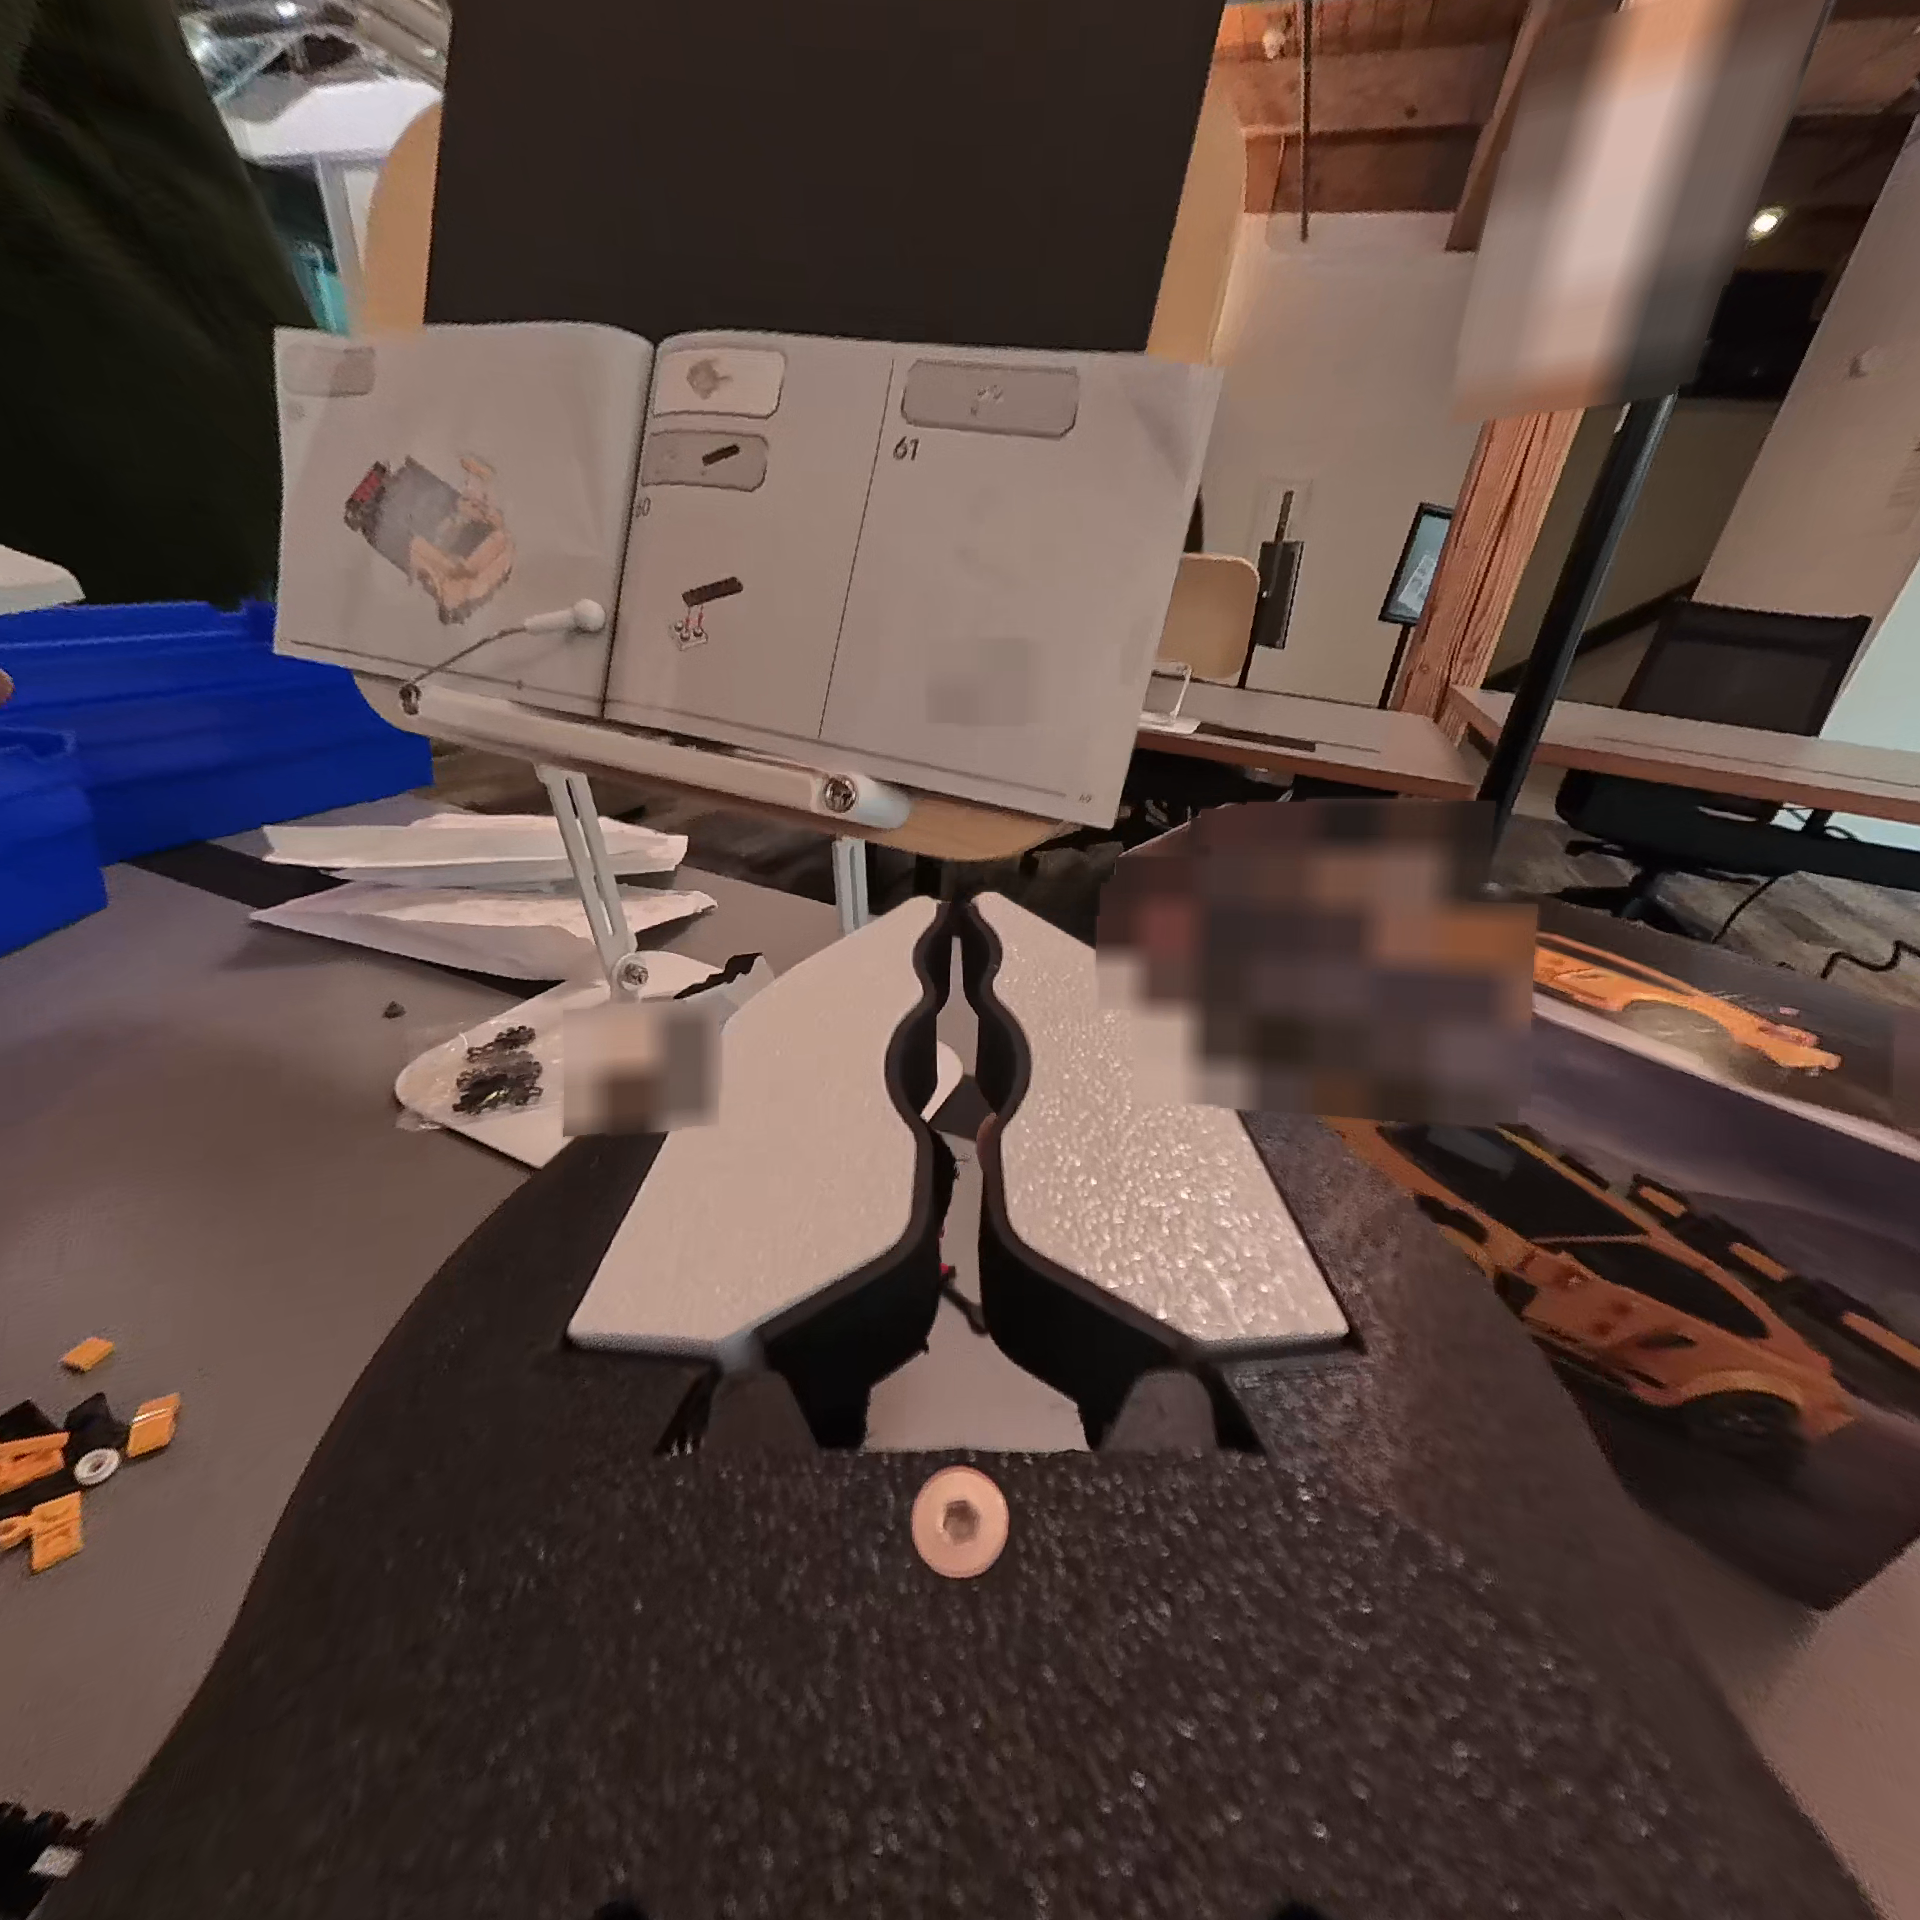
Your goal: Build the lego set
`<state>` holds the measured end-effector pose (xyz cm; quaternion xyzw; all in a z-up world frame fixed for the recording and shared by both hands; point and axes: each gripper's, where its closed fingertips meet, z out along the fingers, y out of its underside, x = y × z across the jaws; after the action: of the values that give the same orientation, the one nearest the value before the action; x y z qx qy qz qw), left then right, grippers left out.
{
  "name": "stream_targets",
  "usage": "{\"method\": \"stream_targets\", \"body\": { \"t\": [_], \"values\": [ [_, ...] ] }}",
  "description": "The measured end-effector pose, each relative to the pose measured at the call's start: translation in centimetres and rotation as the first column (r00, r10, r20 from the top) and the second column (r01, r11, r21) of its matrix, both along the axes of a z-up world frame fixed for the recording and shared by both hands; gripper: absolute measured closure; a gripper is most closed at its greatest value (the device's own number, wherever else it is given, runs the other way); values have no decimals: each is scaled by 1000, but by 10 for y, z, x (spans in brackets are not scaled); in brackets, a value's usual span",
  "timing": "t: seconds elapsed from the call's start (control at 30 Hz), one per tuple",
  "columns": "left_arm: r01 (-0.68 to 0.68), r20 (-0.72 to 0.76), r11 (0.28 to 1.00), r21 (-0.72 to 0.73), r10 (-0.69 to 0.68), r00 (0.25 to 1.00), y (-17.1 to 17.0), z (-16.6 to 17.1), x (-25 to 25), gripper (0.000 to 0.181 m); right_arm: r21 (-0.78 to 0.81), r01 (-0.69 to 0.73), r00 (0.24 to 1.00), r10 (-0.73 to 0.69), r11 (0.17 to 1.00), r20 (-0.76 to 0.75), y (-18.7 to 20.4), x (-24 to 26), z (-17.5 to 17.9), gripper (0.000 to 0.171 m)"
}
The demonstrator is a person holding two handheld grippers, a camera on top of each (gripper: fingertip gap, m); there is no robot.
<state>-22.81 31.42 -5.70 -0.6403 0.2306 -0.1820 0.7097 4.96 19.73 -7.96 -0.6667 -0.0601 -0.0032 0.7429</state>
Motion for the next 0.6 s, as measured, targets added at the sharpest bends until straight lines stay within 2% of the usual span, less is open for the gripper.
{"method": "stream_targets", "body": {
  "t": [0.43, 0.6],
  "values": [
    [-4, -11, 1000, -22, 4, 1000, 9, -12, -4, 181, -54, -33, 999, 34, 998, 28, 6, -13, -23, 169],
    [109, -70, 991, -81, -115, 991, 6, -14, 1, 181, -65, -42, 999, 44, 997, 15, 7, -14, -25, 169]
  ]
}}
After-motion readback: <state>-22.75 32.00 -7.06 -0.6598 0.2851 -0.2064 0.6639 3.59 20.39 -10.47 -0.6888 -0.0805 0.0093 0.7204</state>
